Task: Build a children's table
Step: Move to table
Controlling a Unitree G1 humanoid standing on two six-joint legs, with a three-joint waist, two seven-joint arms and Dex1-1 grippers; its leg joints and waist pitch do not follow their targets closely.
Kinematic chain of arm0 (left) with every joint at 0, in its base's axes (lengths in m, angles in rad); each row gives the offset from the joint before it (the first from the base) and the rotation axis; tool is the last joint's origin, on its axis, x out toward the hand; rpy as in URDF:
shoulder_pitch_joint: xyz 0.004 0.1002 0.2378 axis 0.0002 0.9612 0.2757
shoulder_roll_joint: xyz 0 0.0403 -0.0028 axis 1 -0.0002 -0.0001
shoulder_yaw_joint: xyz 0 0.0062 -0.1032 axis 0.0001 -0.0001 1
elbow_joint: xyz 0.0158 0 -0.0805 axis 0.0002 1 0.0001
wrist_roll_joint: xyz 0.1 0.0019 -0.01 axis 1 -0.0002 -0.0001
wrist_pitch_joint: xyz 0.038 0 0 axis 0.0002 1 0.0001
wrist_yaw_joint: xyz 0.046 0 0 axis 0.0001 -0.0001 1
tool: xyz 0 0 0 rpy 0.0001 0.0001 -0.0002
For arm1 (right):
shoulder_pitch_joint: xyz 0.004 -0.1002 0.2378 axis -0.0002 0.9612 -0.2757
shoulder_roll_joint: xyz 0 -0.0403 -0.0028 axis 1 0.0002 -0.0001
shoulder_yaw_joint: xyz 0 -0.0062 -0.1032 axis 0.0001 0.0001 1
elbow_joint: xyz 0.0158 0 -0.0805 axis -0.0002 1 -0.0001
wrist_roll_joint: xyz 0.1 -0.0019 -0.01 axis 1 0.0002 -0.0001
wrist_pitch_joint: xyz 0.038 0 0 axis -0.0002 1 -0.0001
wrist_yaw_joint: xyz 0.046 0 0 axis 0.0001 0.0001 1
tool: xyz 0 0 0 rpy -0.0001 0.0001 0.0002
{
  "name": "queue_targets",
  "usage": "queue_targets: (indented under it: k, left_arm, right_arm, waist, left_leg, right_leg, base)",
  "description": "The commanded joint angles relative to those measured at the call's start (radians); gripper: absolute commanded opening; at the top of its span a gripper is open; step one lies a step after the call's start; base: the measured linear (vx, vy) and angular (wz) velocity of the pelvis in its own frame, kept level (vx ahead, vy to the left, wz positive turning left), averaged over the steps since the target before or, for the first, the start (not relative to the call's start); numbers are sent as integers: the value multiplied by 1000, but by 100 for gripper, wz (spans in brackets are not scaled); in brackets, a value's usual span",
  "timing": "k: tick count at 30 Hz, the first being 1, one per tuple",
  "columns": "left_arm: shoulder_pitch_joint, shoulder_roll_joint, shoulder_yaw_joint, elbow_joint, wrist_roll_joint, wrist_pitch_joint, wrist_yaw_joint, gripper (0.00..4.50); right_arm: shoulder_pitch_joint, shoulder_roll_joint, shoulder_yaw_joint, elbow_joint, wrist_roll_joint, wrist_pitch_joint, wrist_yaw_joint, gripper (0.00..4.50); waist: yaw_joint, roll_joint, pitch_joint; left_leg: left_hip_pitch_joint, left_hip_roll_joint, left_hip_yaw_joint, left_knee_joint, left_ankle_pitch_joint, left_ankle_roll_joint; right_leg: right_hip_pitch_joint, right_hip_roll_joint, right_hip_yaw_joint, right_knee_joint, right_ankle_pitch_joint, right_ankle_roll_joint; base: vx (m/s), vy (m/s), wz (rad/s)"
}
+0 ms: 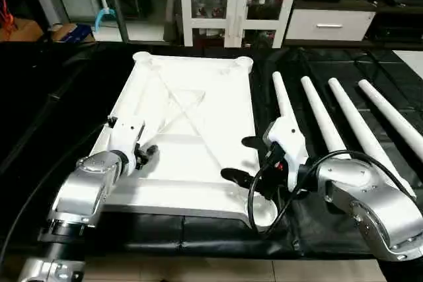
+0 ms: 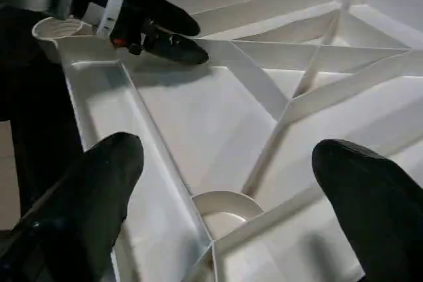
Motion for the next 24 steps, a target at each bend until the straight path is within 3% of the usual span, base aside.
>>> queue_targets:
  k: [1, 9, 11, 13, 24]
  left_arm:
    - [-49, 14, -38, 34, 2, -16, -52, 274]
    - [-113, 34, -93, 128, 28, -38, -121, 219]
    - [-137, 48, -123, 157, 45, -26, -141, 195]
    - [-146, 52, -131, 169, 49, -17, -148, 184]
    - [-212, 29, -32, 299, 16, -4, -73, 103]
  right_arm:
    - [-4, -13, 8, -27, 13, 20, 4, 450]
    - [-5, -26, 17, -31, 9, 24, 3, 450]
    - [-4, -29, 22, -33, 4, 24, -2, 450]
    - [-4, -29, 22, -34, 4, 25, -3, 450]
    - [0, -19, 33, -38, 5, 24, -17, 450]
  waist:
    - [0, 9, -52]
    - [-2, 7, -52]
    - [-1, 14, -52]
    - [-2, 11, -52]
    - [-2, 13, -50]
  left_leg:
    - [16, 78, -28, -99, -131, -6]
    - [12, 78, -26, -99, -114, -7]
    - [14, 78, -27, -99, -111, -8]
    - [15, 80, -26, -101, -121, -12]
    - [15, 81, -26, -102, -134, -17]
  right_leg:
    - [34, -89, 52, -68, 11, -240]
    - [40, -92, 53, -67, 42, -248]
    - [38, -92, 54, -68, 39, -244]
    - [39, -92, 54, -68, 34, -247]
    - [40, -95, 55, -70, 23, -267]
  base:
    - [0, 0, 0]
    - [0, 0, 0]
    - [0, 0, 0]
    - [0, 0, 0]
    - [0, 0, 0]
